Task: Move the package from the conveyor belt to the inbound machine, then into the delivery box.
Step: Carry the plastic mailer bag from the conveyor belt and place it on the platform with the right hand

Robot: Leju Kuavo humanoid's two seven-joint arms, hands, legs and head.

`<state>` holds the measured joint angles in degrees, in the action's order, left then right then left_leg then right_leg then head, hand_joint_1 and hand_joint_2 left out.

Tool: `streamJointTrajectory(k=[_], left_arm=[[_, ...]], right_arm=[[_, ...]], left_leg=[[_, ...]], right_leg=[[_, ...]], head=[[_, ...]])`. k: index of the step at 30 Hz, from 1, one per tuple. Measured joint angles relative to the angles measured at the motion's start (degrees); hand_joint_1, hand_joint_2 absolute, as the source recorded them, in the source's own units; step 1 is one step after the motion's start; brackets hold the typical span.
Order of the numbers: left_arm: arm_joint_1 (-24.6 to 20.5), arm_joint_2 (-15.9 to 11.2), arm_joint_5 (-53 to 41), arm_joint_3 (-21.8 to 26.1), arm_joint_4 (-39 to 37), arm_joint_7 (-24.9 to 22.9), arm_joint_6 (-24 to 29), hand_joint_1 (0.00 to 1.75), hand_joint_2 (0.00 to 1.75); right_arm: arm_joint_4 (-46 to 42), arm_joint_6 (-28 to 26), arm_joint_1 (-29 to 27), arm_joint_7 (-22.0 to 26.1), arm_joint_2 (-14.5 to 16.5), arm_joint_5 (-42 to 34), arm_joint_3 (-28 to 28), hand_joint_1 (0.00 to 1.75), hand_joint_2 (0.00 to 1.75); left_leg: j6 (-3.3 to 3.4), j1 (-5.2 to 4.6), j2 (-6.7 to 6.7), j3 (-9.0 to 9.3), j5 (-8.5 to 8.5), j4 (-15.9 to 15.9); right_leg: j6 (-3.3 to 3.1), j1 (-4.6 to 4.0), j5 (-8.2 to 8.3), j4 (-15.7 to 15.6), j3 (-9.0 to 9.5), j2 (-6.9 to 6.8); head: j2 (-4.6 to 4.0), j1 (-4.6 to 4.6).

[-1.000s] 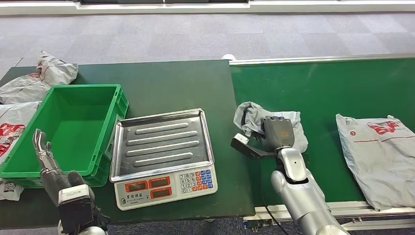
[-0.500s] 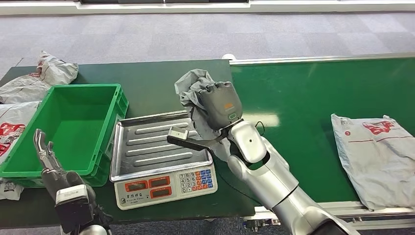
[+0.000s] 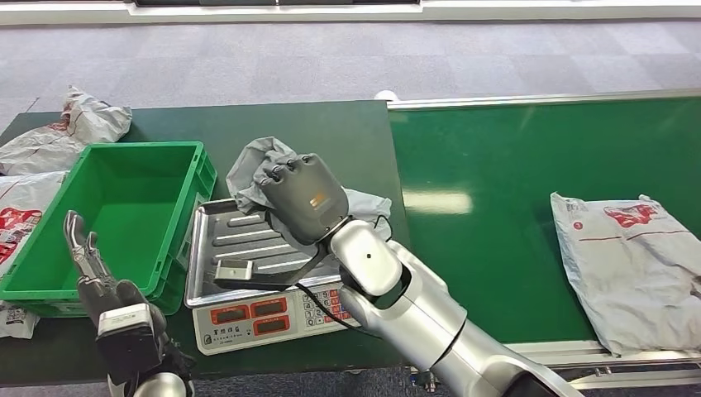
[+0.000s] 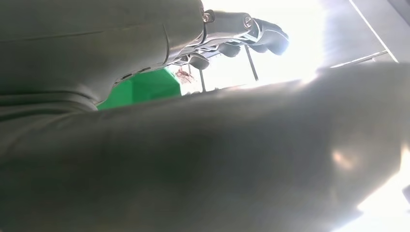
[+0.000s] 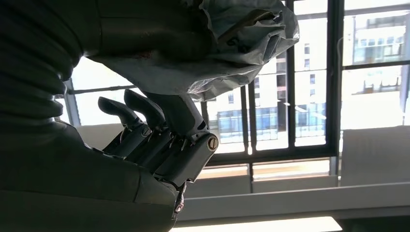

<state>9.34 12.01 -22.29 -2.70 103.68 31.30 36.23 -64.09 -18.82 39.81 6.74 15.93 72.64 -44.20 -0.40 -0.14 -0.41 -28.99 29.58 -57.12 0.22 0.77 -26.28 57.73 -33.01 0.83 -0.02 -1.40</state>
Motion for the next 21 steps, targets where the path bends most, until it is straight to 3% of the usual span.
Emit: streamJointTrajectory(k=[6,11,15,21], left_arm=[[-0.93,0.36,6.11,0.00,-0.92,3.05,1.32,0.00,0.00],[-0.95,0.87,17.05,0.15,-0.01,8.29,3.19,0.00,0.00],[-0.49,1.37,17.31,0.63,1.01,8.83,3.55,0.00,0.00],[0.28,2.24,13.99,1.28,1.24,8.85,3.55,0.00,0.00]], right_arm=[[2.29,1.90,5.93,-5.55,3.40,-0.51,-6.27,1.75,1.75],[9.56,5.56,16.50,-11.95,4.20,-12.95,-12.91,1.75,1.75],[16.83,8.50,20.56,-14.22,4.30,-21.14,-18.03,0.03,1.75],[26.38,11.10,20.82,-15.97,4.34,-27.46,-23.72,0.00,1.75]], left_leg=[[-0.07,0.08,0.00,-0.06,-0.04,0.00],[-0.12,0.08,-0.04,-0.06,-0.11,-0.01],[-0.12,0.08,-0.14,-0.05,-0.14,-0.01],[-0.13,0.08,-0.18,-0.06,-0.15,-0.02]], right_leg=[[-0.06,-0.07,0.03,0.02,-0.03,0.00],[-0.17,-0.08,0.12,0.02,-0.01,-0.03],[-0.17,-0.09,0.12,0.02,0.03,-0.13],[-0.18,-0.10,0.12,0.02,-0.01,-0.17]], head=[[0.00,0.00],[0.00,0.00],[0.00,-0.01],[0.00,0.00]])
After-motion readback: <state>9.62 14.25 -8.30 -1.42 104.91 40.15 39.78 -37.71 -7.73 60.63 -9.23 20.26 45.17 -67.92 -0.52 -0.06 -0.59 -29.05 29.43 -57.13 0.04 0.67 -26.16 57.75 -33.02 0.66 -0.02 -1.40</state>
